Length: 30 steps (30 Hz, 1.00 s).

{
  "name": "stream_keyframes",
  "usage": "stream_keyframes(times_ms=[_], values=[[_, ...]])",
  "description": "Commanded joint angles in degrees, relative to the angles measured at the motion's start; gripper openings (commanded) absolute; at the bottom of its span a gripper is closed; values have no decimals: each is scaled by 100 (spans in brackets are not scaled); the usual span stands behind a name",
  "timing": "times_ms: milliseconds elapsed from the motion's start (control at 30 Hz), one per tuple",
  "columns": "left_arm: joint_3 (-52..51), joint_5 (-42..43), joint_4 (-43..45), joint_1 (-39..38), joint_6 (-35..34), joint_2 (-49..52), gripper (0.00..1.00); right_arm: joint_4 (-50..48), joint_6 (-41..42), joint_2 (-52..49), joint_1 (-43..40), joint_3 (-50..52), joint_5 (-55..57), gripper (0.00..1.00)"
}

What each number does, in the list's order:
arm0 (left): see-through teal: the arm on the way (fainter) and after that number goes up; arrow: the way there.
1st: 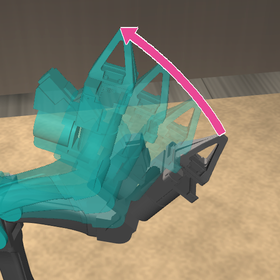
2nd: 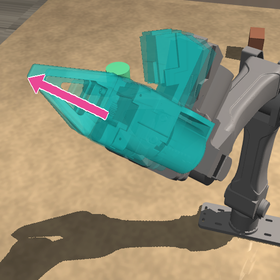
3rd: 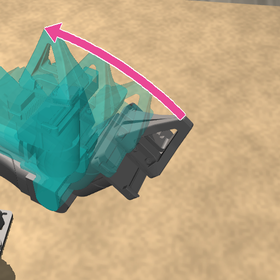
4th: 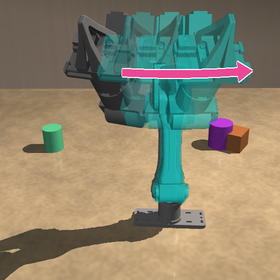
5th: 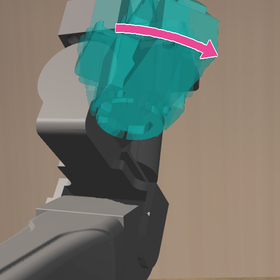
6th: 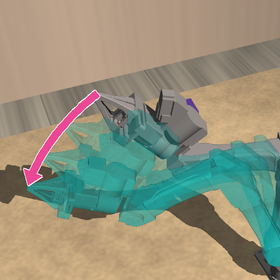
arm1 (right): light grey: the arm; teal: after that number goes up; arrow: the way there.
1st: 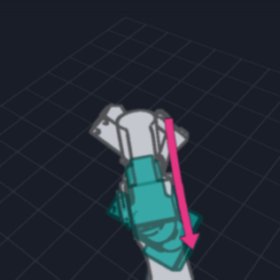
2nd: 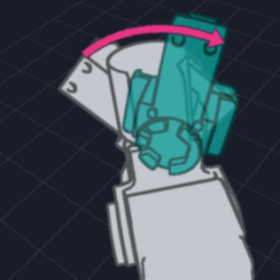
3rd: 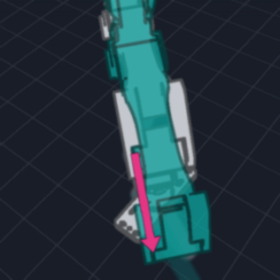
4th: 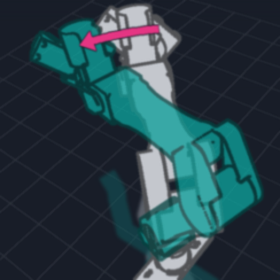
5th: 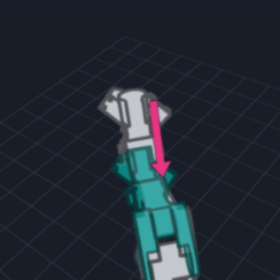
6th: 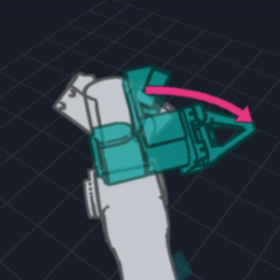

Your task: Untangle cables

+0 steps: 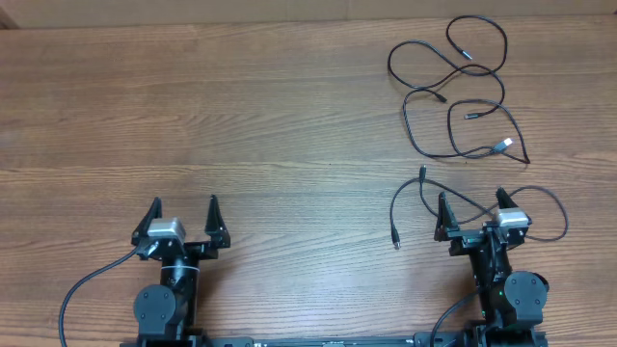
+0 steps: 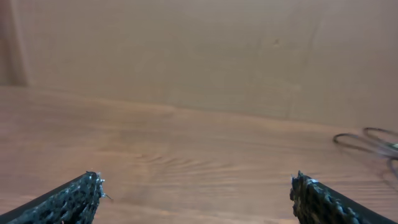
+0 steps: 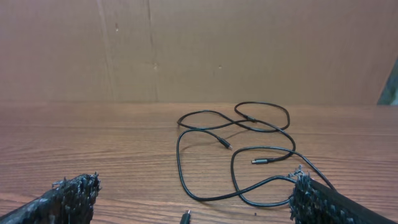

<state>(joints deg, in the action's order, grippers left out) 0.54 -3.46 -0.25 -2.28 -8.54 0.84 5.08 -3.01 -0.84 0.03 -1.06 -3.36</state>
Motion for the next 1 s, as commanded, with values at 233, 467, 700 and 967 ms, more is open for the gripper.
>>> stream_keyframes(times_ms=[233,467,700,967], values=[[-26,-407,-363,-37,345,-66,100,-42,-9,68,-22,59,70,100],[-22,-210,-400,-37,732,-66,100,-42,-9,68,-22,59,70,100],[-22,-205,-396,-37,728,-66,100,-42,-9,68,-22,59,70,100],[-22,-208,-380,-37,728,-63,100,-42,-9,68,-22,59,70,100]])
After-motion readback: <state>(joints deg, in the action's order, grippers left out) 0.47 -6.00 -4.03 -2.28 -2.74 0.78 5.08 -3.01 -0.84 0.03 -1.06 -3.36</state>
